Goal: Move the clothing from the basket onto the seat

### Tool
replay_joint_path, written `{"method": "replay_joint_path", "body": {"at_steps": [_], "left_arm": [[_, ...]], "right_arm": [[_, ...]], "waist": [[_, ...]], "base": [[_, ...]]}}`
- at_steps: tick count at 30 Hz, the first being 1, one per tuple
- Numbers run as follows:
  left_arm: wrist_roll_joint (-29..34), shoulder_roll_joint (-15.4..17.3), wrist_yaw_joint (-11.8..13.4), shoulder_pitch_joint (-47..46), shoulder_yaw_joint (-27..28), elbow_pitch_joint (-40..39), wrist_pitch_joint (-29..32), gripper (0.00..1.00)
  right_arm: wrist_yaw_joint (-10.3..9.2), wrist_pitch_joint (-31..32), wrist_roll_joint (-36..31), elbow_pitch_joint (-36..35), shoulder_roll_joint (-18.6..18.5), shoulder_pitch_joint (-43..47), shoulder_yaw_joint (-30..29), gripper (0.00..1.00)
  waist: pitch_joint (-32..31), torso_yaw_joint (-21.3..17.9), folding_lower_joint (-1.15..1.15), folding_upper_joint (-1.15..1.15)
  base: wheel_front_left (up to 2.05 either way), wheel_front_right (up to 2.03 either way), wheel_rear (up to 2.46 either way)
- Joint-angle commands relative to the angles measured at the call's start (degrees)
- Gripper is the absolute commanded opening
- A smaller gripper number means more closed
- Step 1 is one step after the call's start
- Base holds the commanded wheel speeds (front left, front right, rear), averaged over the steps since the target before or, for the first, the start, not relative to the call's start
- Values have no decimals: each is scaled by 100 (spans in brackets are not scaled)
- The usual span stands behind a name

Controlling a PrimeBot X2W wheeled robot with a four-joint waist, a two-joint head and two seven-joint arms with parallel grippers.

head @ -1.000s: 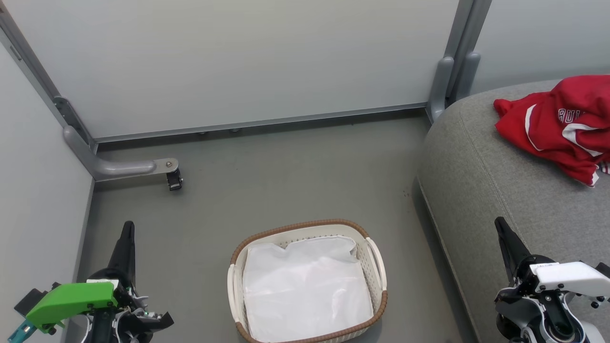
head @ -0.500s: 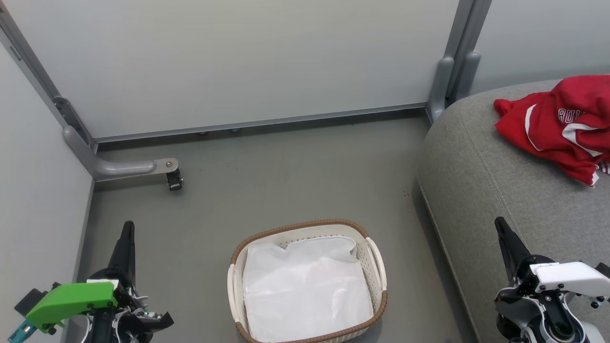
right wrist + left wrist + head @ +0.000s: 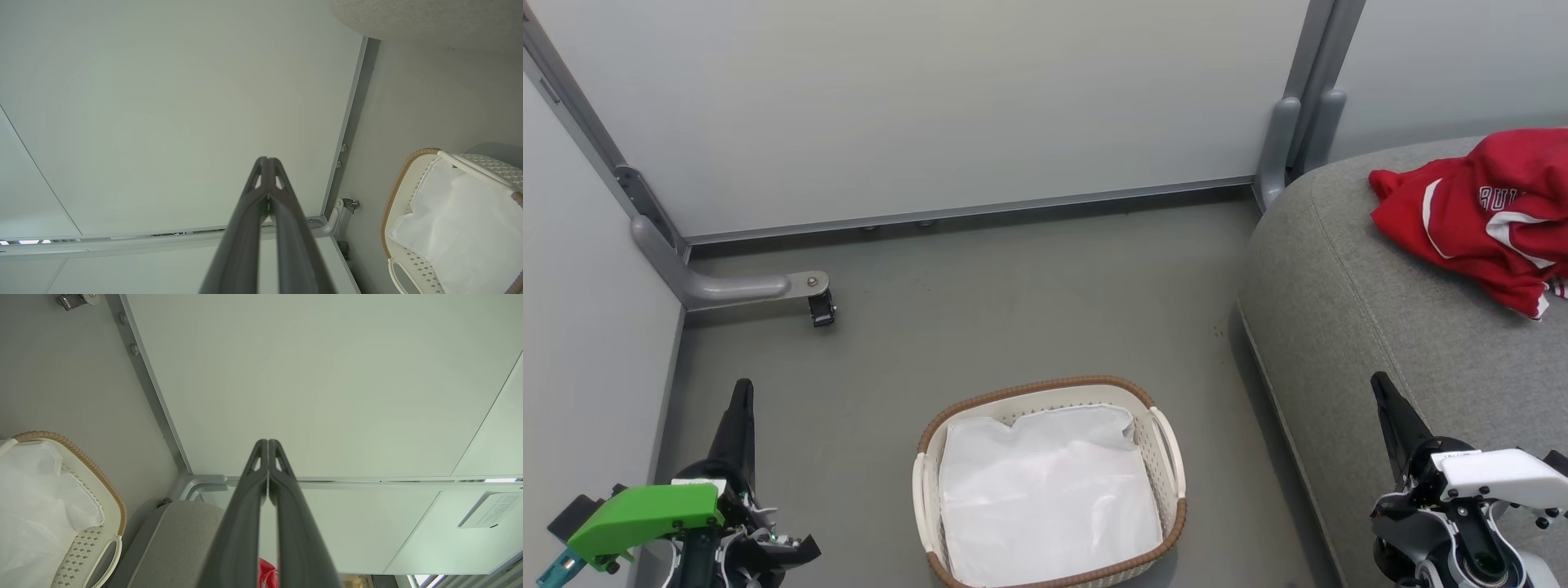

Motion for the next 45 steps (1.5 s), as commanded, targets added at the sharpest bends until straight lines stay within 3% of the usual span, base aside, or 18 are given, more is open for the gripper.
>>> {"method": "replay_joint_path", "body": {"at_steps": [1, 45], "left_arm": [[-28, 31, -37, -60, 10, 4, 17, 0], [-30, 31, -37, -60, 7, 4, 15, 0]], "right_arm": [[0, 20, -18, -12, -9, -44, -16, 0], [0, 44, -45, -9, 12, -48, -48, 0]], "waist": [[0, 0, 0, 0], [0, 0, 0, 0]], "base": [[0, 0, 0], [0, 0, 0]]}}
